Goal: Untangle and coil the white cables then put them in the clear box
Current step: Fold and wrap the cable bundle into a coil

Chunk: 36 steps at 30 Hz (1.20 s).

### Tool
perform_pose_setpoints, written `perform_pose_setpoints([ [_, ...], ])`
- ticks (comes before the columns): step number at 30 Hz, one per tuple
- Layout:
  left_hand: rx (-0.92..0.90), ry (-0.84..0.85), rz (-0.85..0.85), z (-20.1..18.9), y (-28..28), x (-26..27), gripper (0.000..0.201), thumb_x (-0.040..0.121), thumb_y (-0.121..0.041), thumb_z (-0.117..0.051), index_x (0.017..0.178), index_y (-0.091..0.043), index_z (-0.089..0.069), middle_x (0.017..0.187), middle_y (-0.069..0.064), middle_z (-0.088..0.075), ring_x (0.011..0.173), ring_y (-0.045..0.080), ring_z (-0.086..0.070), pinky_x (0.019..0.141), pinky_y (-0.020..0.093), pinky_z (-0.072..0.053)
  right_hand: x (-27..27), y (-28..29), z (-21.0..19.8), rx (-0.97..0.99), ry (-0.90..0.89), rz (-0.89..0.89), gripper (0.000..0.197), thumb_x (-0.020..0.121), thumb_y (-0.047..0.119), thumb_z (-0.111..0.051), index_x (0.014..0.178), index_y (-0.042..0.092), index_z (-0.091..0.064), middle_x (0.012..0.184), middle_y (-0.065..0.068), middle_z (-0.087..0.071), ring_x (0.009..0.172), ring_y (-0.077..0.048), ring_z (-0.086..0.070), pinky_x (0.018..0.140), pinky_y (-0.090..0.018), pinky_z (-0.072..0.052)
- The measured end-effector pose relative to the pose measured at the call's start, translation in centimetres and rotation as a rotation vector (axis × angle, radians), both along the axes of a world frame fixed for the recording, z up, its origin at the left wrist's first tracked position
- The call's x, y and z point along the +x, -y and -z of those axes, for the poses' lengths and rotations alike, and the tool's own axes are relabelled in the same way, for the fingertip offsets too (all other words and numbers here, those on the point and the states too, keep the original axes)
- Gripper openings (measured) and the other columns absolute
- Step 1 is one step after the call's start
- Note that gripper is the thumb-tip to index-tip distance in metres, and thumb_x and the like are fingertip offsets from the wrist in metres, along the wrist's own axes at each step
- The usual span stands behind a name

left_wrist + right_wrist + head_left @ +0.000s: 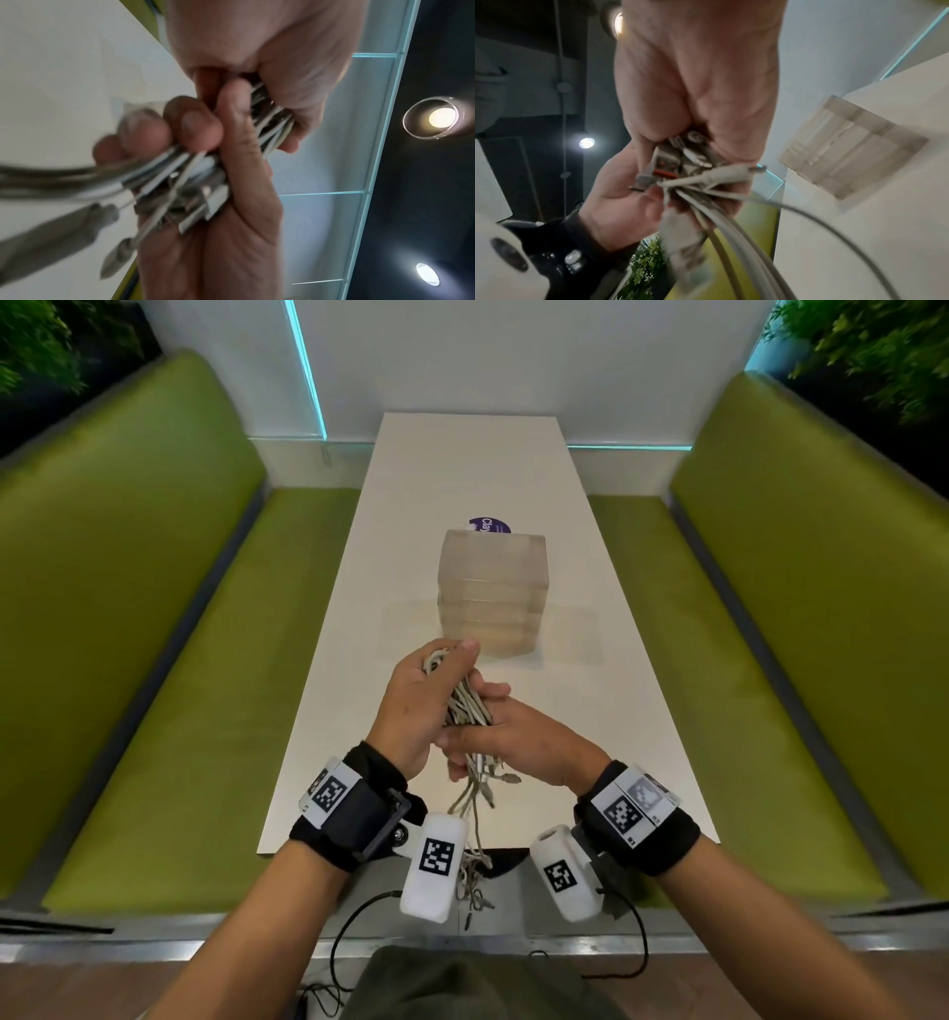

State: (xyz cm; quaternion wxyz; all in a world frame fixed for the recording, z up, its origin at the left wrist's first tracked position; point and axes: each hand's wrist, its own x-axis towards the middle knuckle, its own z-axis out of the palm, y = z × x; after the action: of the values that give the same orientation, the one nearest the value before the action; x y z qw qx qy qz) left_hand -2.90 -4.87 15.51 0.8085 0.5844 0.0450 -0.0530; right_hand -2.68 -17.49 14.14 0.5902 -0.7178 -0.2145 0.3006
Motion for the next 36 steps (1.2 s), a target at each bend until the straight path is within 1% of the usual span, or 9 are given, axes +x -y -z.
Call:
perform_pose_setpoints([
  [6,0.092,0.034,0.058,-0.1,0.0,-0.1,0.029,0.092,-0.030,-0.058,0.074,-0.009,-0.051,0.055,-0.001,-0.054,0.044,0.022,-0.059,0.042,0.025,-0.046,-0.3,0.2,0.7,0.101,-0.078,-0.011,0.003,0.097,0.011,-0.051,0.097,0.011,-0.048,0.062,0.000,-0.048,0.059,-0.013,-0.047,0.062,-0.025,-0.042],
  [9,0.125,0.059,0.057,0.0,0.0,0.0,0.030,0.092,-0.031,-0.058,0.070,-0.011,-0.052,0.057,0.001,-0.054,0.047,0.024,-0.057,0.045,0.026,-0.046,-0.3,0.2,0.9,0.111,-0.074,-0.008,0.011,0.097,0.010,-0.049,0.107,0.005,-0.046,0.062,-0.002,-0.046,0.058,-0.013,-0.046,0.061,-0.023,-0.042],
  [13,0.109,0.066,0.091,0.1,-0.2,0.1,0.030,0.088,-0.038,-0.060,0.072,-0.014,-0.053,0.063,0.006,-0.056,0.057,0.032,-0.063,0.044,0.027,-0.047,-0.3,0.1,0.7,0.120,-0.060,-0.005,0.007,0.097,0.011,-0.051,0.091,0.011,-0.054,0.068,-0.004,-0.059,0.065,-0.018,-0.056,0.069,-0.028,-0.048],
  [18,0.122,0.216,0.167,1.2,-0.9,0.5,0.062,0.073,-0.065,-0.058,0.110,-0.016,-0.056,0.109,0.009,-0.069,0.101,0.029,-0.066,0.068,0.039,-0.057,0.0,0.3,0.6,0.024,0.072,0.073,0.029,0.098,0.020,-0.048,0.071,0.010,-0.054,0.063,-0.003,-0.054,0.060,-0.015,-0.052,0.063,-0.022,-0.044],
  [21,0.110,0.161,0.255,3.5,-1.4,0.2,0.103,0.055,-0.075,-0.067,0.139,-0.027,-0.033,0.099,0.001,-0.067,0.078,0.015,-0.063,0.069,0.028,-0.054,0.4,0.4,0.6,0.106,0.104,0.190,0.032,0.099,0.022,-0.046,0.075,0.007,-0.060,0.064,-0.005,-0.055,0.065,-0.022,-0.053,0.065,-0.033,-0.044],
  [24,0.191,0.119,0.348,5.7,-1.0,-0.6,0.072,0.079,-0.043,-0.072,0.138,-0.028,-0.034,0.097,-0.009,-0.063,0.090,0.007,-0.061,0.088,0.025,-0.048,1.0,0.5,0.1,0.324,-0.003,0.310,0.029,0.096,0.027,-0.051,0.073,0.013,-0.062,0.069,-0.006,-0.060,0.071,-0.029,-0.054,0.070,-0.043,-0.046],
  [27,0.262,0.147,0.366,6.2,0.1,-1.2,0.019,0.091,-0.024,-0.056,0.108,-0.014,-0.056,0.091,0.000,-0.068,0.088,0.013,-0.064,0.082,0.022,-0.047,1.1,0.3,-0.6,0.505,-0.137,0.397,0.022,0.092,0.026,-0.053,0.075,0.014,-0.064,0.073,-0.004,-0.065,0.079,-0.026,-0.057,0.067,-0.031,-0.051],
  [30,0.278,0.151,0.351,5.7,0.6,-1.5,0.018,0.091,-0.030,-0.051,0.090,-0.013,-0.056,0.078,0.005,-0.064,0.075,0.017,-0.067,0.072,0.022,-0.048,1.2,0.4,-0.9,0.600,-0.195,0.430,0.022,0.096,0.019,-0.047,0.079,0.012,-0.058,0.070,-0.003,-0.058,0.075,-0.020,-0.061,0.074,-0.027,-0.052],
  [36,0.276,0.097,0.449,4.7,-0.5,-1.2,0.020,0.098,-0.029,-0.047,0.103,-0.014,-0.059,0.097,0.007,-0.065,0.094,0.023,-0.069,0.076,0.037,-0.057,1.7,0.8,-1.4,0.616,-0.186,0.405,0.024,0.098,0.020,-0.044,0.079,0.012,-0.055,0.069,-0.003,-0.050,0.070,-0.019,-0.057,0.069,-0.028,-0.051],
])
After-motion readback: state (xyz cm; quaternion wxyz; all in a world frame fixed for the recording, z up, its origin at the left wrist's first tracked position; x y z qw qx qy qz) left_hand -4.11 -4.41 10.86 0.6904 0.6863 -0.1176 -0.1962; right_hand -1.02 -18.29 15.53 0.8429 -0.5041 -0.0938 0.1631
